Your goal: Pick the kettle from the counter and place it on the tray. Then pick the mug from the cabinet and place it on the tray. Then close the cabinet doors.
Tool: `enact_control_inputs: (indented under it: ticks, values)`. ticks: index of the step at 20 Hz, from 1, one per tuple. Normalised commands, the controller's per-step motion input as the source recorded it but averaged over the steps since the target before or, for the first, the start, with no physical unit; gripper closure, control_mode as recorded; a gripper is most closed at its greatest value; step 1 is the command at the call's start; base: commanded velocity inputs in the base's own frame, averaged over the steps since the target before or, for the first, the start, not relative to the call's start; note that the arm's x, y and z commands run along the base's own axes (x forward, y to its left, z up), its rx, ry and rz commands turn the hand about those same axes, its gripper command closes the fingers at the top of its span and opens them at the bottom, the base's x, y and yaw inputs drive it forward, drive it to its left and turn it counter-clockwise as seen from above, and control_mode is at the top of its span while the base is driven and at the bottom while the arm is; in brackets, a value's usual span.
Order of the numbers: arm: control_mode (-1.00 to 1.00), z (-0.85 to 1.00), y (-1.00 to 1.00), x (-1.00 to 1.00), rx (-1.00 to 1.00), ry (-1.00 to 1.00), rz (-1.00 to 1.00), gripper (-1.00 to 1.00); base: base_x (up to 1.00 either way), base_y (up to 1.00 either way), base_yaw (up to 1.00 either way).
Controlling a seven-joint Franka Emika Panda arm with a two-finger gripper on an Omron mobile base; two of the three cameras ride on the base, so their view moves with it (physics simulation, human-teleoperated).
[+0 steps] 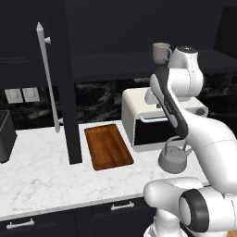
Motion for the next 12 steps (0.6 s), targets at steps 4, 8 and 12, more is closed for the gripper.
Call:
enact_control_inputs:
  ticks: [4, 8, 12]
  values:
    - [-1.00, -0.05, -0.02, -0.23, -0.02, 0.00, 0.00, -1.00, 0.00, 0.00, 0.00]
    - [-1.00, -0.23, -0.27, -0.54, -0.03, -0.08, 0.00, -1.00, 0.00, 0.00, 0.00]
    - [-1.00, -0.31, -0.38, -0.52, -0.05, -0.13, -0.08, -1.00, 0.00, 0.00, 0.00]
